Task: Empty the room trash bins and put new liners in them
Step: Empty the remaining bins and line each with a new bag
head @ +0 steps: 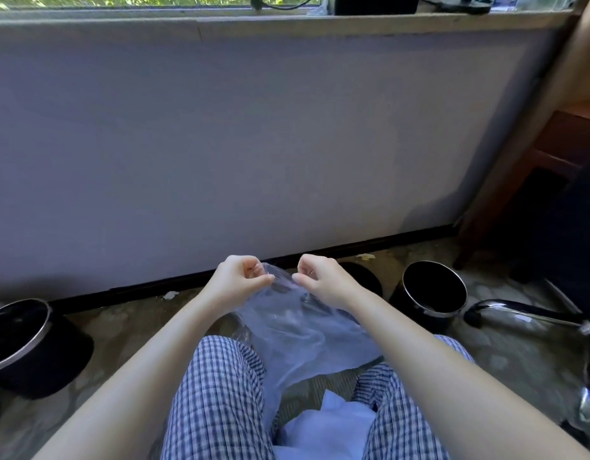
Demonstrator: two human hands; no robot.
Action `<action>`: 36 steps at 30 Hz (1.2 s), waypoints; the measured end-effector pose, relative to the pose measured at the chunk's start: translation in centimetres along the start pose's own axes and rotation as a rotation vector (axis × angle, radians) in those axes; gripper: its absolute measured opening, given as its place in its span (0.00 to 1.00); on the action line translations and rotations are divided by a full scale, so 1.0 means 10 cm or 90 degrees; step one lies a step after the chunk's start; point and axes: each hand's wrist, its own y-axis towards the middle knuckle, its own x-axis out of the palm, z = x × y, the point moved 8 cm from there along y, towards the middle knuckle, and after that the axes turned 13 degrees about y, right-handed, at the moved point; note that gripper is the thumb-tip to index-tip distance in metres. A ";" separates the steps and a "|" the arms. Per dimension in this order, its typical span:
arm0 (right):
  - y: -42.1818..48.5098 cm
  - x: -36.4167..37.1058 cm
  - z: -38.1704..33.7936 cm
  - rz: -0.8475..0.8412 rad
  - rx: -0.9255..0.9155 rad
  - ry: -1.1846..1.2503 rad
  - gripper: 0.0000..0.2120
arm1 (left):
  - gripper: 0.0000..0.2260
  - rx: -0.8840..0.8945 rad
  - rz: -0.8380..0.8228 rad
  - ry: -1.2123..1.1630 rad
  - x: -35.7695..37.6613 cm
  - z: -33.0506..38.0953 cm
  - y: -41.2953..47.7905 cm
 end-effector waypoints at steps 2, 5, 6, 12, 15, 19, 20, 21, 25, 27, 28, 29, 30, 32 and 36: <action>-0.01 0.02 -0.01 -0.027 -0.008 0.040 0.10 | 0.16 0.012 0.000 0.030 -0.05 -0.01 -0.01; 0.00 0.10 -0.11 -0.073 -0.049 -0.019 0.30 | 0.15 0.038 -0.049 0.019 0.00 0.07 -0.01; 0.04 0.14 -0.17 -0.084 -0.076 -0.053 0.27 | 0.16 0.050 -0.063 0.014 0.01 0.12 -0.01; 0.10 0.04 -0.25 -0.064 -0.044 -0.013 0.14 | 0.11 0.047 -0.049 0.166 -0.16 0.19 0.03; 0.02 -0.15 -0.18 -0.042 -0.023 -0.003 0.17 | 0.09 -0.023 -0.051 0.358 -0.24 0.02 0.04; -0.07 -0.53 -0.09 0.076 -0.019 -0.047 0.21 | 0.07 -0.149 -0.073 0.442 -0.25 -0.15 0.04; -0.10 -0.63 -0.04 0.105 -0.010 -0.040 0.21 | 0.05 -0.176 -0.081 0.438 -0.24 -0.19 0.04; -0.14 -0.71 0.01 0.131 0.004 -0.031 0.21 | 0.05 -0.202 -0.080 0.426 -0.23 -0.24 0.04; -0.27 -0.97 0.22 0.240 0.061 0.075 0.19 | 0.10 -0.261 0.005 0.173 -0.14 -0.28 0.08; -0.31 -1.00 0.32 0.288 0.084 0.243 0.19 | 0.09 -0.306 0.043 -0.165 0.00 -0.16 0.05; -0.33 -1.02 0.35 0.315 0.088 0.305 0.20 | 0.09 -0.319 0.048 -0.323 0.09 -0.07 0.03; -0.35 -1.03 0.36 0.343 0.084 0.341 0.19 | 0.10 -0.319 0.049 -0.437 0.17 0.03 0.01; -0.36 -1.02 0.35 0.360 0.083 0.364 0.17 | 0.11 -0.308 0.050 -0.501 0.25 0.12 0.00; -0.38 -0.96 0.32 0.368 0.089 0.430 0.16 | 0.22 -0.279 0.063 -0.466 0.39 0.22 -0.05; -0.41 -0.77 0.20 0.357 0.070 0.532 0.21 | 0.55 -0.301 0.043 -0.224 0.79 0.32 -0.23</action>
